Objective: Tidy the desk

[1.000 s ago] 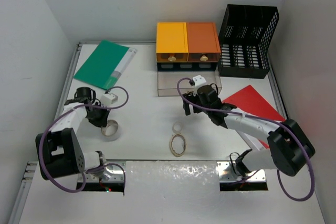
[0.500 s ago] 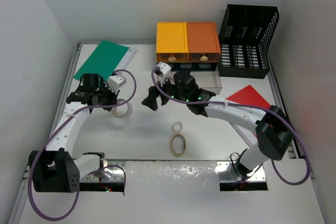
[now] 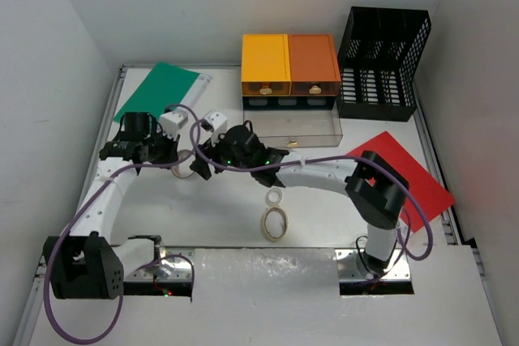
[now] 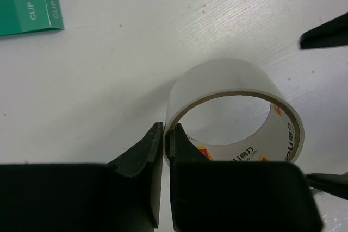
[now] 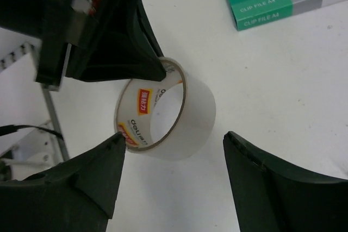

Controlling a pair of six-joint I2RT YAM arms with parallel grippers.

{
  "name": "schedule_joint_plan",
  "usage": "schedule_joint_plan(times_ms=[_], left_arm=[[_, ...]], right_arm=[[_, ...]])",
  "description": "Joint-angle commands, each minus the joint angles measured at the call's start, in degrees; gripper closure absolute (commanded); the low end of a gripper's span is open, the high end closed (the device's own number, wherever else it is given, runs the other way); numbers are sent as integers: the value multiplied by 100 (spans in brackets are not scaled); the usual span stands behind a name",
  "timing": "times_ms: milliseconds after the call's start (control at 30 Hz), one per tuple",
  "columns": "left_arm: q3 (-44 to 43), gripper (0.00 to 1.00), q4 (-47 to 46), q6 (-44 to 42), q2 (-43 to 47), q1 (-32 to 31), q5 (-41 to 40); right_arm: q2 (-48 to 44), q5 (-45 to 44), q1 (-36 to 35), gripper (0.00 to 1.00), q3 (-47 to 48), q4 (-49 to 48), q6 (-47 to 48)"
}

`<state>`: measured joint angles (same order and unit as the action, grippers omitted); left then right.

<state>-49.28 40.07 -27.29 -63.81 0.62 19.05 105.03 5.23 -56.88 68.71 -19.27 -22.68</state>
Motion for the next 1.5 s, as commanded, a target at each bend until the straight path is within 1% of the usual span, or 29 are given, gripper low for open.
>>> schedule_joint_plan(times_ms=[0,33,67,133,200,267,367,433,633,667,700,733,767,933,1100,1167,1233,1300,1333,1400,1433,1467], left_arm=[[-311,100,-149,303,290,-10,38],[-302,100,-140,303,316,-10,29],[-302,100,-140,303,317,-18,-6],[-293,100,-149,338,334,-10,-67],[-284,100,-167,364,334,-10,-68],[-258,100,-167,356,334,-18,46],[-249,100,-149,330,378,-10,213],[-249,100,-114,260,413,-10,440],[-205,100,-79,136,519,-18,854],[-205,100,-61,110,536,-10,916],[-205,100,-44,75,545,-10,1003],[-196,100,-18,31,563,-18,1065],[-188,100,0,4,571,-10,1066],[-170,100,71,-127,703,-10,1329],[-196,100,211,-338,827,-18,1593],[-249,75,273,-382,809,-10,1611],[-293,52,290,-339,783,-10,1532],[-381,45,194,-207,756,-10,1331],[-398,35,159,-163,721,-10,1269],[-460,29,36,4,669,-18,1058],[-486,25,27,48,607,-10,1022],[-547,13,18,100,572,-10,996]], right_arm=[[210,-1094,-323,30,370,-411,97],[324,-1382,-367,32,458,-359,114],[394,-1385,-393,32,459,-358,114],[526,-1709,-464,32,573,-262,246],[685,-2033,-490,33,469,-454,273],[851,-2228,-490,36,459,-560,229],[1097,-2588,-490,43,748,-386,237],[1194,-2877,-490,46,837,-341,272],[1388,-3221,-490,69,794,-516,247],[1397,-3257,-490,79,767,-551,237],[1397,-3274,-490,84,741,-578,229],[1397,-3318,-490,95,723,-578,255],[1397,-3353,-490,100,732,-569,281],[1327,-3608,-482,100,531,-744,378],[1248,-3582,-473,100,354,-1008,562],[1230,-3434,-438,100,196,-1263,615],[1195,-3126,-403,100,82,-1360,511],[1160,-3003,-394,100,3,-1422,475],[1134,-3002,-394,100,-111,-1518,466],[1063,-3011,-385,100,-217,-1571,448],[1046,-3028,-341,100,-304,-1597,431],[1019,-3028,-315,100,-357,-1589,413]])
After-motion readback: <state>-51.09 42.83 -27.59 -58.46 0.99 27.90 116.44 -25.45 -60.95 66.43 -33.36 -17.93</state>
